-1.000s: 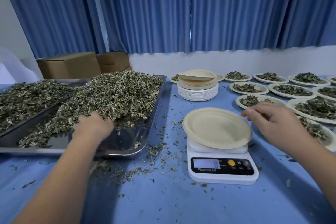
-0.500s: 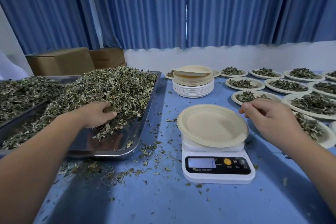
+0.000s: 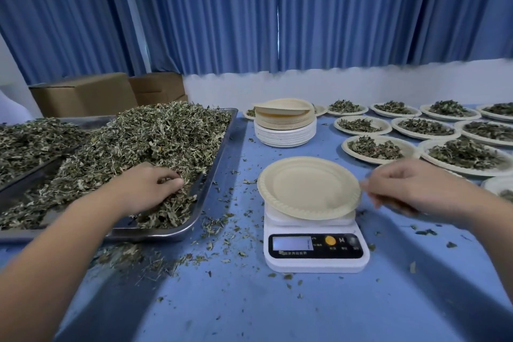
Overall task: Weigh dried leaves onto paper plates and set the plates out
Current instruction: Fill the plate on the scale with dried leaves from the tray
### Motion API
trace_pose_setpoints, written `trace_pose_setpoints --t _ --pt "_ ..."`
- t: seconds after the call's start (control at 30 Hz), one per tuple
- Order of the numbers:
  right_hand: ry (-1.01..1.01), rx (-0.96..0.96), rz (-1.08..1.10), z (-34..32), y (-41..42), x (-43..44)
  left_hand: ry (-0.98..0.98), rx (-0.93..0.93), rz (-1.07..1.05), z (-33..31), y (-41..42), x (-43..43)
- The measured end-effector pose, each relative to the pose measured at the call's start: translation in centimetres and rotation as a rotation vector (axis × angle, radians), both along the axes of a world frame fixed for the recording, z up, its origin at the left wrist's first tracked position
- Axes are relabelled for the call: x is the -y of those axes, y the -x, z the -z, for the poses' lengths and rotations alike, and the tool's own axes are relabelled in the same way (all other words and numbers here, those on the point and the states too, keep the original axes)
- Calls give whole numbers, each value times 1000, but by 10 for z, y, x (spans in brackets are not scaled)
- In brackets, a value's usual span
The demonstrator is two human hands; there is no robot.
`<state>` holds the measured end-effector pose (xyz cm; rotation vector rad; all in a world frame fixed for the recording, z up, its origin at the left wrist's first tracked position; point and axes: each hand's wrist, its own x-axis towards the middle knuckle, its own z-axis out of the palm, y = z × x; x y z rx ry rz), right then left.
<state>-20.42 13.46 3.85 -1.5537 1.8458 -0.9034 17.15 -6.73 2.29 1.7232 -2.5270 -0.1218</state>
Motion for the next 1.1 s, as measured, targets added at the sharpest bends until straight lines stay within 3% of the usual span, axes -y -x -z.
trace_pose_setpoints --t 0.1,0.2,0.3,0.5,0.87,1.1 --pt "-383 -38 -130 -1 1 -11 -86 -57 -13 15 10 -12" --pt "-494 -84 -173 5 -7 -10 -95 -146 -35 18 13 -23" --pt "-505 -76 -168 7 -12 -7 -47 -245 -50 16 13 -34" --pt "-547 -69 -131 10 -21 -5 48 -257 55 18 15 -47" --pt "-610 -37 -106 9 -14 -5 -102 -107 25 17 24 -59" --pt "-396 163 16 1 -1 -10 -30 -106 37 17 31 -70"
